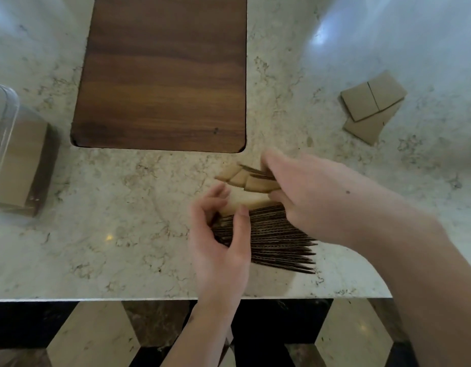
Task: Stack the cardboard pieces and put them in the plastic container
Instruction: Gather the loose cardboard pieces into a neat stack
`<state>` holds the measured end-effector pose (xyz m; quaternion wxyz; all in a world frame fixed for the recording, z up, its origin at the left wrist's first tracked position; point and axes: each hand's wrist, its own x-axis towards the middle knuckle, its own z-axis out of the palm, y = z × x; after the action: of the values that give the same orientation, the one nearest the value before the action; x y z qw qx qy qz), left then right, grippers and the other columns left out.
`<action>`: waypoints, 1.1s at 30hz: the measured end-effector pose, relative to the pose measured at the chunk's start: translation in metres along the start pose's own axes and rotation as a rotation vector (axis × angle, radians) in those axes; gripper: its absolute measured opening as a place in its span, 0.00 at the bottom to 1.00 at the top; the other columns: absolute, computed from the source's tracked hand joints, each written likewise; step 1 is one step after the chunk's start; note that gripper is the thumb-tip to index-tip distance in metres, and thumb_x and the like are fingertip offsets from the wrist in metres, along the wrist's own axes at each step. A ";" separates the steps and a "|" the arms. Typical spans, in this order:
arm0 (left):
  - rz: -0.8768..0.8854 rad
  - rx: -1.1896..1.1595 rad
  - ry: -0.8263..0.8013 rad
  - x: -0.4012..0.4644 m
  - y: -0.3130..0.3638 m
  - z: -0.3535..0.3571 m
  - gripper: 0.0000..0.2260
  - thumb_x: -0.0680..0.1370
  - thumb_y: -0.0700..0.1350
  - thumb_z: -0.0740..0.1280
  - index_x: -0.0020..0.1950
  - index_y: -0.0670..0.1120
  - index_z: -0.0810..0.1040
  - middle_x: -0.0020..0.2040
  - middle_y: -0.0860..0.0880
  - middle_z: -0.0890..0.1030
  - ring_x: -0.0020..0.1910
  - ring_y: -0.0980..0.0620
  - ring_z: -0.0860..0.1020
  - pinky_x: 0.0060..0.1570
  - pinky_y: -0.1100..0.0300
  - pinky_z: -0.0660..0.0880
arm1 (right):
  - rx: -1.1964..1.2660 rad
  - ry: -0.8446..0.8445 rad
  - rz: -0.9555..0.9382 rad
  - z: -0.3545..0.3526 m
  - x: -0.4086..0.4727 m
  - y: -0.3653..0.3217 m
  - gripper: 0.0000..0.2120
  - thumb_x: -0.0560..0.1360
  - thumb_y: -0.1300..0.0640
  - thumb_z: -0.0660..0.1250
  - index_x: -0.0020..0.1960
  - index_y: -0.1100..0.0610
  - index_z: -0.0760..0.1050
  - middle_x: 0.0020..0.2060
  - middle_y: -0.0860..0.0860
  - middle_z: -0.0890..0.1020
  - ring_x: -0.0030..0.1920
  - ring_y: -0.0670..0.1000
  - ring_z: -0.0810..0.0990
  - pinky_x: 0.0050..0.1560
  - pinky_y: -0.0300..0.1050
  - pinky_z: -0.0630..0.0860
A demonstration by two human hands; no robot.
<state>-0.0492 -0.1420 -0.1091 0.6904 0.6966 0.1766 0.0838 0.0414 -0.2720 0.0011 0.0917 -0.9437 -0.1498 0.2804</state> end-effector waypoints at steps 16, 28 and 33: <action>0.002 0.073 -0.033 0.002 0.005 -0.001 0.12 0.82 0.51 0.65 0.61 0.53 0.84 0.63 0.58 0.85 0.72 0.57 0.78 0.73 0.60 0.73 | 1.226 0.444 0.011 0.085 -0.023 0.053 0.22 0.78 0.52 0.63 0.71 0.54 0.76 0.66 0.47 0.82 0.68 0.49 0.79 0.71 0.55 0.74; -0.004 0.004 0.151 0.002 0.007 0.017 0.09 0.83 0.40 0.63 0.55 0.45 0.83 0.57 0.48 0.86 0.67 0.51 0.82 0.69 0.55 0.76 | 1.412 0.490 -0.188 0.124 -0.037 0.034 0.34 0.77 0.53 0.65 0.82 0.55 0.61 0.79 0.45 0.70 0.79 0.48 0.67 0.75 0.47 0.69; 0.010 -0.056 0.122 0.002 0.004 0.016 0.10 0.83 0.37 0.61 0.52 0.45 0.82 0.50 0.50 0.86 0.55 0.55 0.84 0.54 0.61 0.79 | 1.056 0.604 -0.181 0.143 -0.040 0.021 0.45 0.77 0.40 0.70 0.84 0.56 0.53 0.84 0.53 0.58 0.84 0.57 0.56 0.79 0.59 0.62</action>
<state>-0.0411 -0.1561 -0.1063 0.6969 0.6716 0.2125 0.1346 -0.0653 -0.2925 -0.1021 0.6086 -0.7921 -0.0375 0.0281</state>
